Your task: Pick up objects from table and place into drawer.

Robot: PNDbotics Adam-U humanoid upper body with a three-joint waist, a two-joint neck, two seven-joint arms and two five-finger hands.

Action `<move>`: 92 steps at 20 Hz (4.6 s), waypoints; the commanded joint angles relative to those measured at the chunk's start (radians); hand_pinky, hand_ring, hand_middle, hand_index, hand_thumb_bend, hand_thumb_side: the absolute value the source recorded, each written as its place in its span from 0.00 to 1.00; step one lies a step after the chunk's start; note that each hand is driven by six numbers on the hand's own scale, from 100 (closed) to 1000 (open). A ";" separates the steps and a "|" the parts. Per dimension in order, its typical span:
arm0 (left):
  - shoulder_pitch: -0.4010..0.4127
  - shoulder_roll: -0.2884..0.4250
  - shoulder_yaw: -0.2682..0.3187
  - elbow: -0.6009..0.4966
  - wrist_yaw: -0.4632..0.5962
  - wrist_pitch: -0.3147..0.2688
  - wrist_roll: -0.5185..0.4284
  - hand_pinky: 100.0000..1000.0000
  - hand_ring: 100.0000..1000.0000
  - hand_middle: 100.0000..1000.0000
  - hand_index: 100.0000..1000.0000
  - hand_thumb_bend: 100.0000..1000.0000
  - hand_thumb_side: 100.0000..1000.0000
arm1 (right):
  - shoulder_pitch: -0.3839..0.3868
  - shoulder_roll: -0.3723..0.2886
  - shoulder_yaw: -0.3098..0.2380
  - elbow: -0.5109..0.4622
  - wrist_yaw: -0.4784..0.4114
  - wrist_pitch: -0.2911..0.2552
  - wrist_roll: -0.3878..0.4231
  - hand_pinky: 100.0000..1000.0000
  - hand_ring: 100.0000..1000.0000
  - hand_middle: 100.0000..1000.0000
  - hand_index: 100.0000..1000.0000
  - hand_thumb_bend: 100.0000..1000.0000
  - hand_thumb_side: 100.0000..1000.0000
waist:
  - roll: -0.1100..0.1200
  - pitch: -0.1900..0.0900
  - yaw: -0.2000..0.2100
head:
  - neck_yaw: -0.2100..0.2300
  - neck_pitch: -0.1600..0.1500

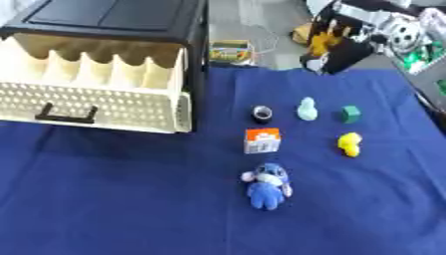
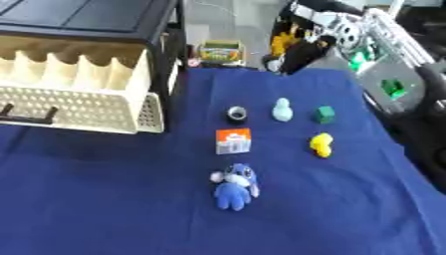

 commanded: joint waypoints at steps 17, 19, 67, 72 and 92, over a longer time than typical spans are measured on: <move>-0.024 0.001 -0.019 -0.012 0.006 -0.017 -0.020 0.00 0.00 0.00 0.66 0.13 1.00 | -0.247 0.219 -0.018 0.038 0.100 -0.004 -0.027 0.03 0.27 0.19 0.19 0.11 0.08 | -0.002 -0.035 0.029 | -0.013 -0.009; -0.028 -0.002 -0.022 -0.012 0.006 -0.022 -0.021 0.00 0.00 0.00 0.66 0.13 1.00 | -0.266 0.249 -0.018 0.053 0.108 -0.008 -0.036 0.03 0.27 0.18 0.19 0.11 0.08 | -0.002 -0.033 0.037 | -0.018 -0.014; -0.068 -0.037 -0.026 -0.012 0.023 -0.040 -0.011 0.00 0.00 0.00 0.65 0.12 1.00 | -0.279 0.475 -0.001 0.305 0.079 -0.080 -0.191 0.33 0.46 0.36 0.56 0.48 0.44 | -0.017 0.025 0.122 | -0.096 -0.059; -0.066 -0.037 -0.025 -0.012 0.022 -0.038 -0.011 0.00 0.00 0.00 0.64 0.12 1.00 | -0.288 0.471 -0.016 0.281 0.064 -0.097 -0.183 0.34 0.47 0.36 0.57 0.49 0.49 | -0.017 0.025 0.118 | -0.090 -0.057; -0.035 -0.018 -0.015 -0.012 0.017 -0.030 -0.001 0.00 0.00 0.00 0.64 0.12 1.00 | -0.223 0.267 -0.128 -0.060 -0.130 -0.087 -0.311 0.31 0.40 0.32 0.59 0.40 0.35 | 0.005 -0.001 0.069 | -0.028 -0.021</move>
